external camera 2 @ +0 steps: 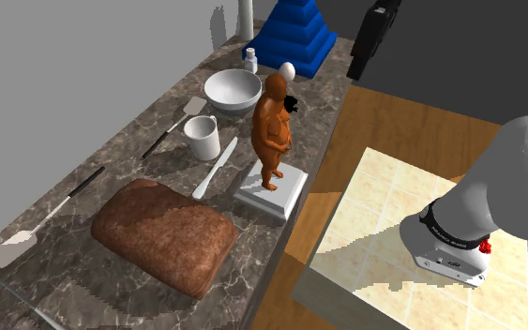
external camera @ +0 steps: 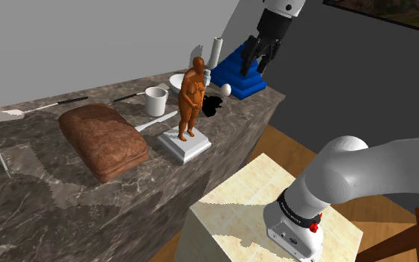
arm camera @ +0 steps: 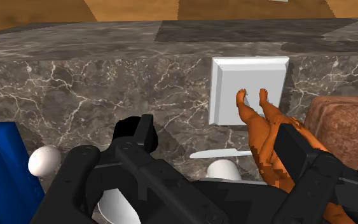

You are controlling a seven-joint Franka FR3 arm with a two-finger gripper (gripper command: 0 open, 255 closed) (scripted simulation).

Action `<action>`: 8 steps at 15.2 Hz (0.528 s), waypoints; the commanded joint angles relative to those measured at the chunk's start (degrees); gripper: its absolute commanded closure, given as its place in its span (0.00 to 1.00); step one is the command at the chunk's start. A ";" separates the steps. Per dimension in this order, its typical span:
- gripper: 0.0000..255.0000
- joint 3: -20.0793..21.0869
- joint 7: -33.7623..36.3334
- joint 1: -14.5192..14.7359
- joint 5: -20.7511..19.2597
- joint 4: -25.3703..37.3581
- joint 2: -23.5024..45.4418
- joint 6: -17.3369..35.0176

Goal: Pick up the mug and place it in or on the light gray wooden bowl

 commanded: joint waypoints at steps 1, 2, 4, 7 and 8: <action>0.00 0.00 0.00 0.00 0.00 0.00 0.00 0.00; 0.00 0.50 0.16 0.20 0.09 0.35 1.92 1.43; 0.00 1.51 0.51 0.54 0.20 1.28 5.86 4.16; 0.00 2.99 1.11 1.00 0.12 3.23 11.99 7.91; 0.00 3.47 1.34 1.13 0.03 4.02 14.08 9.06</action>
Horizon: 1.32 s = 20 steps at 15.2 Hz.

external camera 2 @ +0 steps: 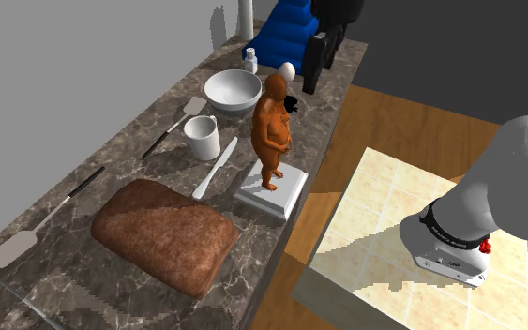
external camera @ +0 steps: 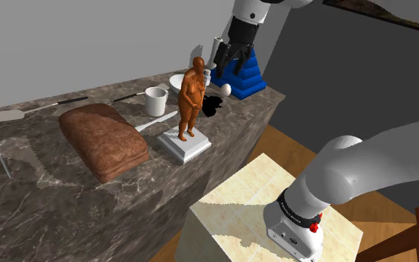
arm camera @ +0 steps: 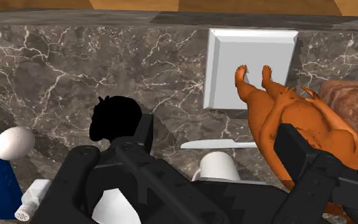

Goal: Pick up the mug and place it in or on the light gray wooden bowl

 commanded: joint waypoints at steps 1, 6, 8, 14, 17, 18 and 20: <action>0.00 1.00 0.48 0.29 -0.16 1.47 4.14 2.42; 0.00 3.28 1.93 0.87 -1.41 6.85 14.94 7.02; 0.00 4.06 2.64 1.19 -2.22 9.49 19.36 8.43; 0.00 6.04 5.00 2.37 -5.50 19.14 32.90 11.01; 0.00 6.62 6.16 3.34 -7.47 25.01 39.86 11.32; 0.00 6.74 6.51 3.73 -8.14 27.15 42.21 11.27; 0.00 6.89 7.15 4.61 -9.47 31.71 46.98 10.95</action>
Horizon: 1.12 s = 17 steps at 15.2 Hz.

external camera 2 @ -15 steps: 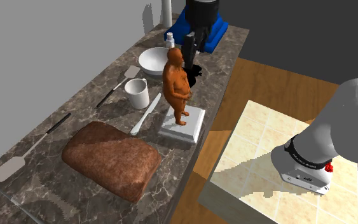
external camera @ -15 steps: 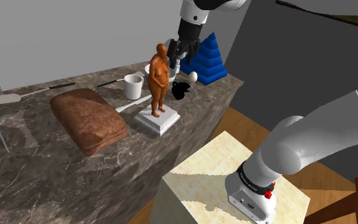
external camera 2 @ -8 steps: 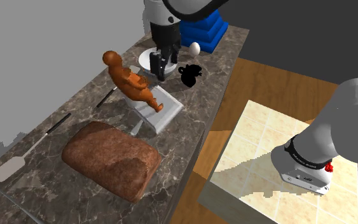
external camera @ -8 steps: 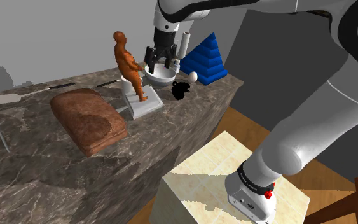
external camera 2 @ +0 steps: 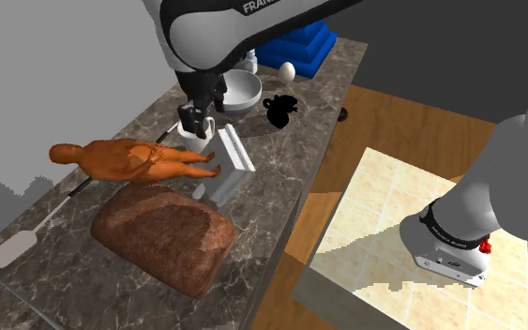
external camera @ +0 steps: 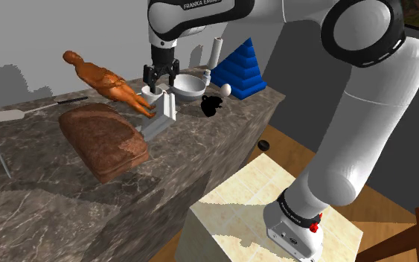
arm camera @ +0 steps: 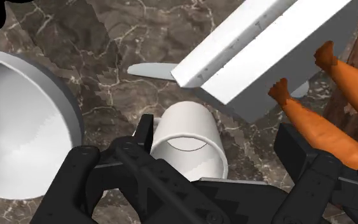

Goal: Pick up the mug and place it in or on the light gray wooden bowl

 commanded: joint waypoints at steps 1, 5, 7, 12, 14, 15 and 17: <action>0.00 0.06 0.41 0.80 -1.29 4.60 4.62 -0.50; 0.00 -0.09 1.09 2.98 -3.60 15.19 14.30 -2.41; 0.00 -0.19 1.17 2.95 -3.69 14.16 14.64 -1.04; 0.00 -0.39 1.40 2.86 -4.02 11.87 15.69 2.28; 0.00 -0.42 1.43 2.86 -4.06 11.62 15.82 2.65; 0.00 -0.42 1.43 2.86 -4.06 11.63 15.82 2.65; 0.00 -0.42 1.43 2.86 -4.06 11.63 15.82 2.65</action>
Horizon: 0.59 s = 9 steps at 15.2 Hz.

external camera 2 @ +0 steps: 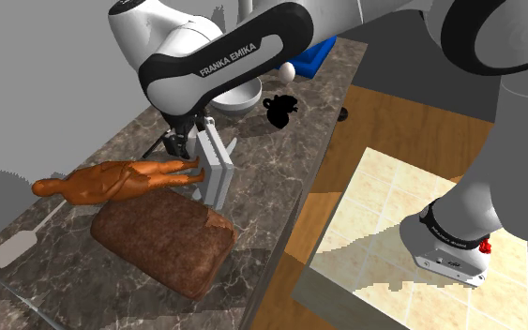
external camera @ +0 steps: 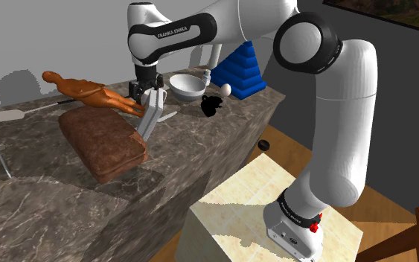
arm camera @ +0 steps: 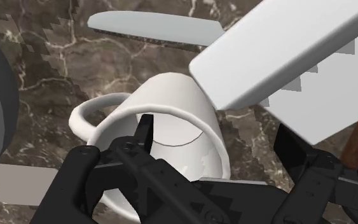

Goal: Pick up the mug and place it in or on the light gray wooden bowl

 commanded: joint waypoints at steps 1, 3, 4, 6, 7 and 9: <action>0.00 0.00 0.02 0.01 -0.01 -0.01 0.01 0.03; 0.00 0.00 0.01 0.01 0.00 -0.01 0.01 0.02; 1.00 0.00 0.01 0.01 0.00 -0.01 0.01 0.02; 1.00 0.00 0.02 0.02 -0.01 0.04 0.03 -0.01; 1.00 0.00 0.02 0.02 -0.01 0.05 0.03 -0.01; 1.00 -0.01 -0.01 0.00 -0.01 0.10 0.06 -0.03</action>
